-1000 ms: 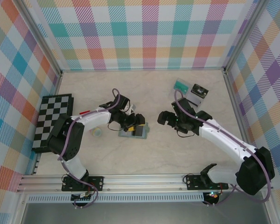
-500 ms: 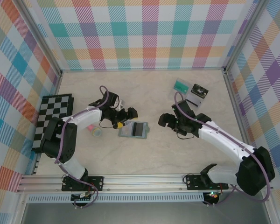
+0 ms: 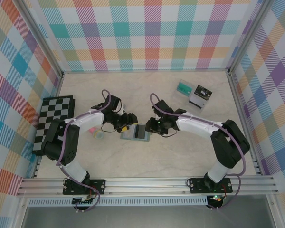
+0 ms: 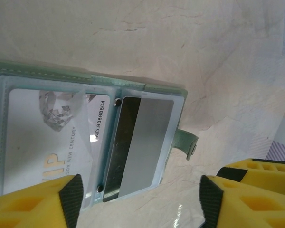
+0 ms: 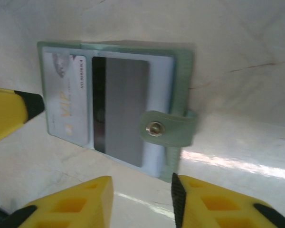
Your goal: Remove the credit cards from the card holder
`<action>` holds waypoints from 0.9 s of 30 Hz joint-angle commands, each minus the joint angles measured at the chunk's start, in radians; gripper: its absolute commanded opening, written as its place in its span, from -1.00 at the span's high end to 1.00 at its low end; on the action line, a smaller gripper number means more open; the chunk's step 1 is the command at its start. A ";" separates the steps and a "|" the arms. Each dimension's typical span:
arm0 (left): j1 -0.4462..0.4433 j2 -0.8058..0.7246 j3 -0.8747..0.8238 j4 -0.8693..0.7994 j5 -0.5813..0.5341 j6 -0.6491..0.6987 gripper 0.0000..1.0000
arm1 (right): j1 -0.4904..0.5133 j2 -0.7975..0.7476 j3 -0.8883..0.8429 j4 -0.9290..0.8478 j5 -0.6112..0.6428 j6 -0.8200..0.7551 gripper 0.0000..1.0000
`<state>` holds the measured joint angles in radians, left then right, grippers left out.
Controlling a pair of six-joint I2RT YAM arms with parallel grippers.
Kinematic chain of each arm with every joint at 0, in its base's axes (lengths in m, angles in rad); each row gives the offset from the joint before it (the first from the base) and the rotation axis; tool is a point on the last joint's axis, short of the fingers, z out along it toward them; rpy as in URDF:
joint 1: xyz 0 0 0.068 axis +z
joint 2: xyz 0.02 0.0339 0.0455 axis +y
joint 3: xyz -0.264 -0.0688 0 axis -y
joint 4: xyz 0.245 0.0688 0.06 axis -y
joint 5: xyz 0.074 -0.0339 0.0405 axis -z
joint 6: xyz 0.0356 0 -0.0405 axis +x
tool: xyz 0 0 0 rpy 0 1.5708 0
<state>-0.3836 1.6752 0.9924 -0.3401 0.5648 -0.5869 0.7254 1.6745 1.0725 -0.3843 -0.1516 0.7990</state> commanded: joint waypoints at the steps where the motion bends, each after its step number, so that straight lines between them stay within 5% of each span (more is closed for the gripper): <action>1: -0.003 -0.019 -0.024 -0.024 0.012 -0.012 -0.20 | 0.009 0.067 0.056 0.018 -0.057 -0.016 0.44; 4: -0.021 -0.018 -0.032 -0.024 0.018 -0.014 0.01 | 0.018 0.117 0.082 0.017 -0.084 -0.032 0.66; 9: -0.046 -0.005 -0.034 -0.027 0.005 -0.020 0.27 | 0.020 0.168 0.090 0.003 -0.050 -0.018 0.74; 27: -0.051 0.094 -0.037 0.013 0.059 0.069 0.42 | 0.020 0.274 0.158 -0.119 -0.008 -0.002 0.69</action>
<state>-0.4236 1.7504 0.9691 -0.3363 0.5922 -0.5560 0.7403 1.9171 1.2144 -0.4389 -0.1802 0.7856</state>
